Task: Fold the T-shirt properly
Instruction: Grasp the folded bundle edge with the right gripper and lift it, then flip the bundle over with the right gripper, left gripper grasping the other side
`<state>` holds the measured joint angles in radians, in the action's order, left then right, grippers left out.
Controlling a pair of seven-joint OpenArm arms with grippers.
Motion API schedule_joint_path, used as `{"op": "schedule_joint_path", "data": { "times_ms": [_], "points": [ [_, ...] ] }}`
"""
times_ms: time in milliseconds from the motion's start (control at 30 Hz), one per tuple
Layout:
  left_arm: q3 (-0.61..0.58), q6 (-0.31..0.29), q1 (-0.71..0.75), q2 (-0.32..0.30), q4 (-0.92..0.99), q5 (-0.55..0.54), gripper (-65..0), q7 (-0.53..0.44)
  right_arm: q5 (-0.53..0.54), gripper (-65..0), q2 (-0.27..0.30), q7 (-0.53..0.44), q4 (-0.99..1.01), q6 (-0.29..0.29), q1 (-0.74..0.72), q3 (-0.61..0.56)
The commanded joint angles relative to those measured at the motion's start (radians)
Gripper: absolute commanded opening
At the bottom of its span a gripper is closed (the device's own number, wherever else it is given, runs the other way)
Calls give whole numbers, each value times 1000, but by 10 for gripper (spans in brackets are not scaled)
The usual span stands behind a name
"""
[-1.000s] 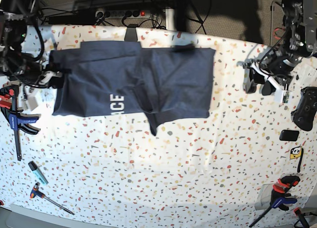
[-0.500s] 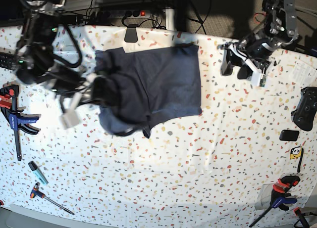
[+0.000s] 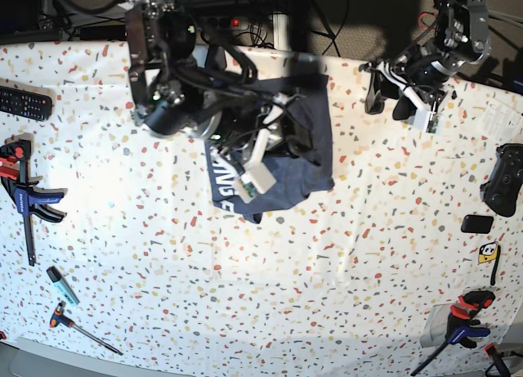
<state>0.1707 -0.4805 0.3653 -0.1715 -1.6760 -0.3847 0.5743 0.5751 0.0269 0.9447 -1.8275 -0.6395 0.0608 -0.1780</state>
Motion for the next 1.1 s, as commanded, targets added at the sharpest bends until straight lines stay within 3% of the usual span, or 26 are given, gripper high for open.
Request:
{"op": "schedule_joint_path", "data": {
  "times_ms": [0, 133, 233, 333, 433, 533, 633, 733, 867, 933, 1067],
  "points": [
    [4, -6, 1, -7, -19, -10, -324, -18, 6, -650, -13, -33, -1, 9, -13, -20],
    [5, -6, 1, -7, -19, -9, -324, -18, -81, -650, -53, -111, 58, 12, -14, -75],
    [5, -6, 1, -7, -19, -10, -324, -18, -85, -640, -74, -149, 109, 11, -14, -93],
    [5, -6, 1, -9, -19, -9, -324, -18, -39, -486, -80, -172, 143, 11, -17, -110],
    [5, -6, 1, -17, -19, -9, -324, -18, 83, -446, -80, -141, 143, -13, -35, -124],
    [5, -6, 0, -18, -19, -9, -324, -21, 245, -446, -79, -72, 143, -31, -82, -122],
    [6, -6, 0, -18, -19, -10, -324, -30, 304, -447, -79, 13, 138, -31, -148, -122],
    [6, -6, 1, -18, -23, -21, -331, -53, 243, -451, -79, 70, 125, -31, -211, -97],
    [5, -18, 1, -18, -79, -168, -333, -43, 107, -577, -70, 74, 111, -30, -254, -3],
    [5, -39, 1, -17, -120, -240, -345, -30, 89, -640, -42, 72, 111, -30, -258, 33],
    [4, -48, 1, -17, -184, -341, -393, 30, -15, -650, 35, 40, 117, -30, -257, 50]
  ]
}}
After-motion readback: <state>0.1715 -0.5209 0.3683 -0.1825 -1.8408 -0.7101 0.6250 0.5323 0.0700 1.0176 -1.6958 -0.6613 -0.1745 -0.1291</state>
